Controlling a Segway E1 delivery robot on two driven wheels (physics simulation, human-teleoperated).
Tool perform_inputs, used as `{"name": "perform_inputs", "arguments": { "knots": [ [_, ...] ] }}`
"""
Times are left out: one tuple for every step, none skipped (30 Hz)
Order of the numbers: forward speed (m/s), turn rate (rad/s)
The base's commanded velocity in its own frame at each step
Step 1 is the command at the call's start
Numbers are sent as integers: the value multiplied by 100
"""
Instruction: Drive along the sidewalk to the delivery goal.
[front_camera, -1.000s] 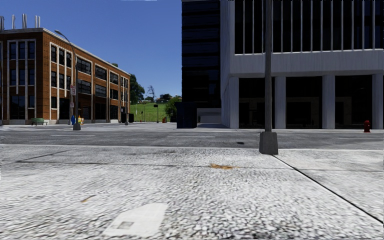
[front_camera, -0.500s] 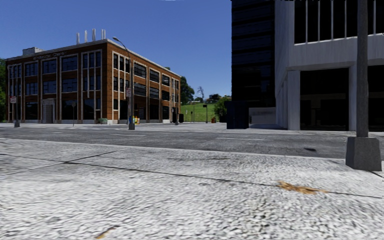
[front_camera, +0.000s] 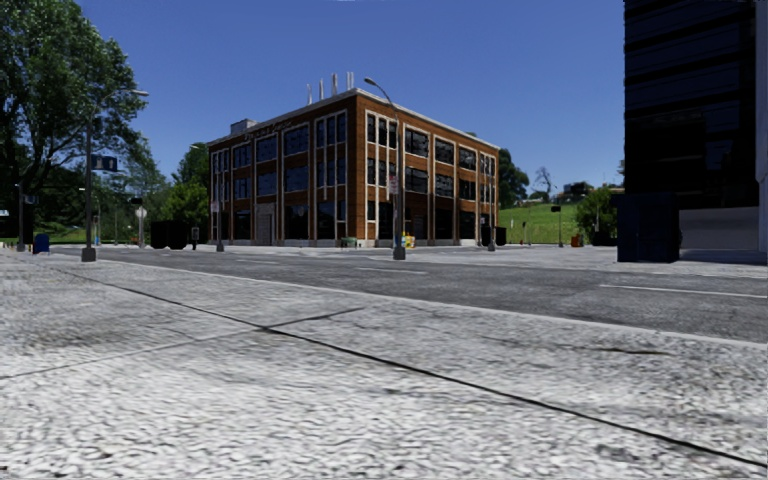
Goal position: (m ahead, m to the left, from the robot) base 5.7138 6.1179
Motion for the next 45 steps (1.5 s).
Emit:
{"name": "perform_inputs", "arguments": {
  "knots": [
    [148,79],
    [148,79],
    [151,79],
    [151,79],
    [156,79],
    [165,79],
    [172,79],
    [172,79],
    [176,79],
    [176,79],
    [176,79],
    [177,79],
    [178,79],
    [178,71],
    [178,71],
    [178,55],
    [178,43],
    [178,43],
    [178,37],
    [179,0],
    [184,0],
    [184,0],
    [186,0],
    [187,0],
    [188,0],
    [188,0],
    [188,0],
    [188,0],
    [188,0],
    [188,0],
    [188,0],
    [188,0],
    [189,0],
    [189,0],
    [189,0],
    [188,45],
    [188,45],
    [181,55],
    [178,58],
    [174,59],
    [174,59],
    [168,59],
    [165,59],
    [164,59],
    [164,59]
  ]
}}
